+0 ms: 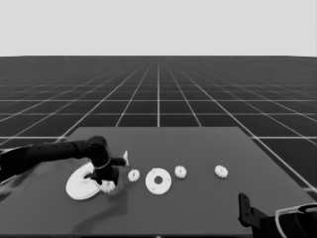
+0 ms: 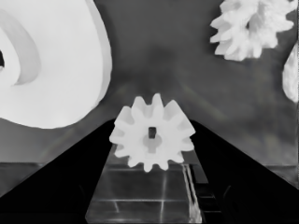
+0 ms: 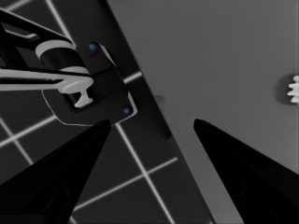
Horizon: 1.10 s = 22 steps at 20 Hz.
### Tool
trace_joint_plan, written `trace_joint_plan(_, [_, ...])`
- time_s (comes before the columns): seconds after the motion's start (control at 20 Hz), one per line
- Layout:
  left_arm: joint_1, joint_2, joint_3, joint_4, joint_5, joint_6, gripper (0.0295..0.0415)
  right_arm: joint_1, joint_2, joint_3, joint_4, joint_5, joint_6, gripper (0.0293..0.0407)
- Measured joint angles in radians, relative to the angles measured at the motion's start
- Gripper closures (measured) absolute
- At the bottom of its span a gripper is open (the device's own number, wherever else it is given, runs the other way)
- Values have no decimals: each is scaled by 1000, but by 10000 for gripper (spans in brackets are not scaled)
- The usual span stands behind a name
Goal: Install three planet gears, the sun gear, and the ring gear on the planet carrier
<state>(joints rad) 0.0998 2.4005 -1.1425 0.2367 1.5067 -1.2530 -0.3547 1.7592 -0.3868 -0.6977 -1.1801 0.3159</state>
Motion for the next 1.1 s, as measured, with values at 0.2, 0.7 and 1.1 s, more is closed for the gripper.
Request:
trace_joint_plan(0.2, [-293,-11,34,-249,68,-19,398,0,0,0,0,0,0,315])
trace_joint_plan(0.7, [-327,488,-160,-286,63,-324,398,0,0,0,0,0,0,315])
trace_joint_plan(1.1, [7,537,-261,51,56,-277,398,0,0,0,0,0,0,315])
